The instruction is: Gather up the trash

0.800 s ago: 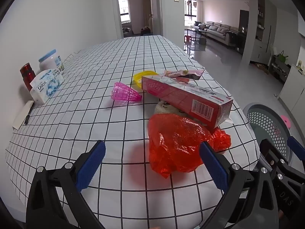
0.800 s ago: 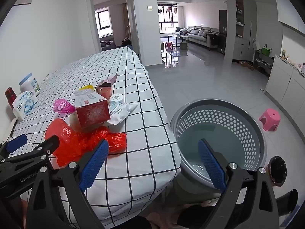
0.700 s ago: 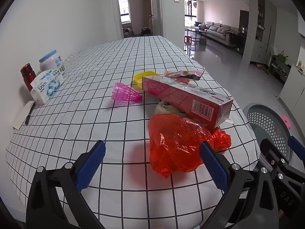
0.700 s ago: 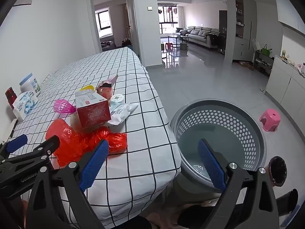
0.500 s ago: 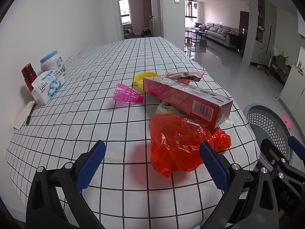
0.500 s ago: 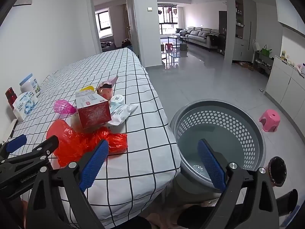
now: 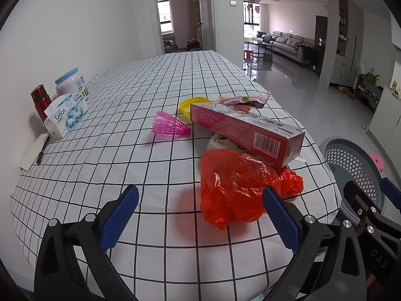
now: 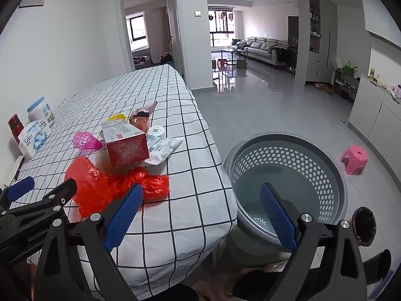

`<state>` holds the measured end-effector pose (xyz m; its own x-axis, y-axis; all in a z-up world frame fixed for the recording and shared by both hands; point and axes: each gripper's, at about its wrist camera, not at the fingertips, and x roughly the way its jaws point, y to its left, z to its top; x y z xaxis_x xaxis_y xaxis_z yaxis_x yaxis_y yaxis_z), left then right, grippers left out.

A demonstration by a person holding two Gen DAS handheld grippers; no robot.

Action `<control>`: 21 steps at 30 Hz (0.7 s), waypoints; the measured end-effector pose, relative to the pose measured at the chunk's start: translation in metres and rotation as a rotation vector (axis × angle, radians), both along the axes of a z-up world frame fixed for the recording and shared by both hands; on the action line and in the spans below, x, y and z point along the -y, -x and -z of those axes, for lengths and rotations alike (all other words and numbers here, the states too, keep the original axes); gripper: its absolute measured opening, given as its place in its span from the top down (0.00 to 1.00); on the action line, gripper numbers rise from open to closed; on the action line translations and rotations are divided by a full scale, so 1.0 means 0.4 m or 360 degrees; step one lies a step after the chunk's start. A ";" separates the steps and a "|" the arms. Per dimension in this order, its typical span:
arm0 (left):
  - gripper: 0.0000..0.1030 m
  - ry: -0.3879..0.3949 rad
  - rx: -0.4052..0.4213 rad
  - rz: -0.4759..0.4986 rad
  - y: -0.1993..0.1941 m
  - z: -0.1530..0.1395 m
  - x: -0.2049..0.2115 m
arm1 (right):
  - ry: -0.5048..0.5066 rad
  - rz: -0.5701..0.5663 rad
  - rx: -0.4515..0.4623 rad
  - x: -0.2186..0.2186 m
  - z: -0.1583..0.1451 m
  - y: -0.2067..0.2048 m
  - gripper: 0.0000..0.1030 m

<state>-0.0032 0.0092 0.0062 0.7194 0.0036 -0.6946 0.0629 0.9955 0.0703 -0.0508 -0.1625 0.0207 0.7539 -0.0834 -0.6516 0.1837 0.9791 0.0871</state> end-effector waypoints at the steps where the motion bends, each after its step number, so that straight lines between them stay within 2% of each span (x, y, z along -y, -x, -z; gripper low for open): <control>1: 0.06 0.0000 0.0000 -0.0001 -0.002 0.001 -0.001 | -0.0001 0.0001 0.0002 0.001 0.000 0.001 0.12; 21: 0.06 0.0001 0.0015 -0.0002 0.015 0.001 0.007 | -0.0010 0.0002 0.0007 0.002 0.000 0.003 0.12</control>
